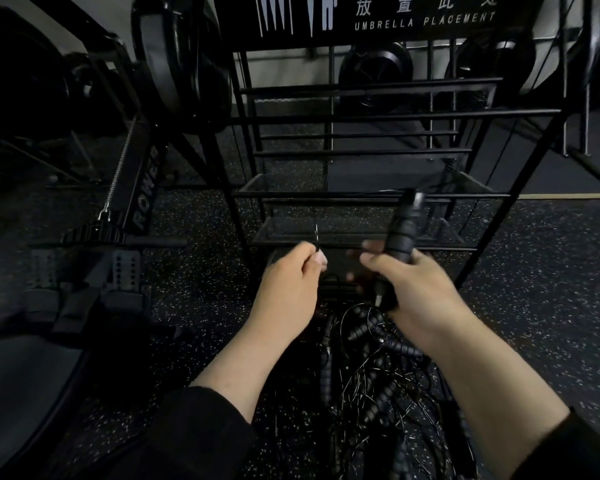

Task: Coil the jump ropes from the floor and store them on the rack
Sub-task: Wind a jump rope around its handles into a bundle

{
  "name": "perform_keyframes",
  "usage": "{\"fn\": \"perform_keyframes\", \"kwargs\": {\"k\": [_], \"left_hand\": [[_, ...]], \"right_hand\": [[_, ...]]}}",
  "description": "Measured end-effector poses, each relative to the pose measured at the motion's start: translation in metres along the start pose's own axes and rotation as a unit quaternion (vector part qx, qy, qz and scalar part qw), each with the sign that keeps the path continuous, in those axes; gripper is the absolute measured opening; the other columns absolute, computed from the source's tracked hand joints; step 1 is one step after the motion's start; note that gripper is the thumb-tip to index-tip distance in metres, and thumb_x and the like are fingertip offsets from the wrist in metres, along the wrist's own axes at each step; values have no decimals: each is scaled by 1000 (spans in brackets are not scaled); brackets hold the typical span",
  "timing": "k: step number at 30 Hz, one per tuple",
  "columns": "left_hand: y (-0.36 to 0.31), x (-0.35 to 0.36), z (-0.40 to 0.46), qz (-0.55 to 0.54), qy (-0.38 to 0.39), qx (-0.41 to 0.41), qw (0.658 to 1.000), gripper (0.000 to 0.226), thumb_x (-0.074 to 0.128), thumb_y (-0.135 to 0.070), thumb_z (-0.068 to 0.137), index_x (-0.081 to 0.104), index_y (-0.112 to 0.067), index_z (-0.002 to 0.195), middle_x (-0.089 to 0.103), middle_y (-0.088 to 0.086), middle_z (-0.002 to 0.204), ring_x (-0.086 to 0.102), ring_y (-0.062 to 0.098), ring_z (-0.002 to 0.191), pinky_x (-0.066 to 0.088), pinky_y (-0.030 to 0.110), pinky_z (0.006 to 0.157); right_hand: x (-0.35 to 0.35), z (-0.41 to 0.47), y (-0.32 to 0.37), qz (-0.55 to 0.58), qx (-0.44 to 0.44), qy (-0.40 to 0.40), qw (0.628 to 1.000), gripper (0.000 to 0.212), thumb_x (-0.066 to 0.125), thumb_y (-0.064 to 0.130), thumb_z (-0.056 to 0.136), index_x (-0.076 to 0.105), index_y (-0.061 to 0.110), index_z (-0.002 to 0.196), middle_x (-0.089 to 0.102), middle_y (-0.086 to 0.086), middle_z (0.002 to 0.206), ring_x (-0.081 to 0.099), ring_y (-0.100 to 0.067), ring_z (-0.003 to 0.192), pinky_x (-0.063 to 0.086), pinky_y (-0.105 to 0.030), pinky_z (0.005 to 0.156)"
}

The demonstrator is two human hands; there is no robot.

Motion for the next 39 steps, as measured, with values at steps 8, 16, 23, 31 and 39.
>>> {"fn": "perform_keyframes", "kwargs": {"k": [8, 16, 23, 31, 39], "left_hand": [[-19, -13, -1, -300, -15, -14, 954, 26, 38, -22, 111, 61, -20, 101, 48, -1, 68, 37, 9, 54, 35, 32, 54], [-21, -32, 0, -337, -106, -14, 935, 26, 39, -25, 111, 64, -19, 107, 46, 0, 72, 36, 8, 56, 38, 32, 56], [-9, -48, 4, -256, -213, 11, 943, 25, 39, -29, 110, 64, -34, 111, 52, -3, 77, 44, 13, 66, 42, 39, 64], [9, -55, 14, -250, -236, -34, 938, 30, 41, -15, 109, 58, -39, 116, 60, -5, 87, 57, 5, 65, 57, 38, 75], [10, -20, 6, -72, 41, -149, 985, 32, 50, -34, 105, 77, -19, 96, 78, 1, 95, 74, 16, 88, 57, 36, 87]], "right_hand": [[18, -2, -23, -188, -8, 65, 980, 22, 72, 4, 90, 74, 17, 107, 79, -6, 91, 71, -12, 76, 57, -23, 69], [11, 9, -28, -324, -55, 28, 944, 11, 74, 6, 88, 64, 11, 89, 58, 0, 65, 49, -5, 50, 41, -16, 48], [-16, 21, -27, -394, -57, -59, 915, 12, 73, 8, 86, 61, 10, 88, 54, -2, 62, 45, -16, 51, 35, -27, 49], [-20, 18, -20, -330, -37, -73, 940, 10, 71, 15, 89, 65, 9, 94, 55, -4, 64, 45, -15, 50, 36, -25, 45], [-1, 8, -11, -237, -49, -28, 970, 5, 72, 15, 89, 69, 11, 90, 64, 0, 65, 54, -13, 54, 44, -22, 48]]}}
Point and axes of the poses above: each hand's wrist, its own z-axis towards the middle knuckle, its own x-axis out of the palm, y = z × x, the point moved 4 cm from there along z, towards the middle knuckle
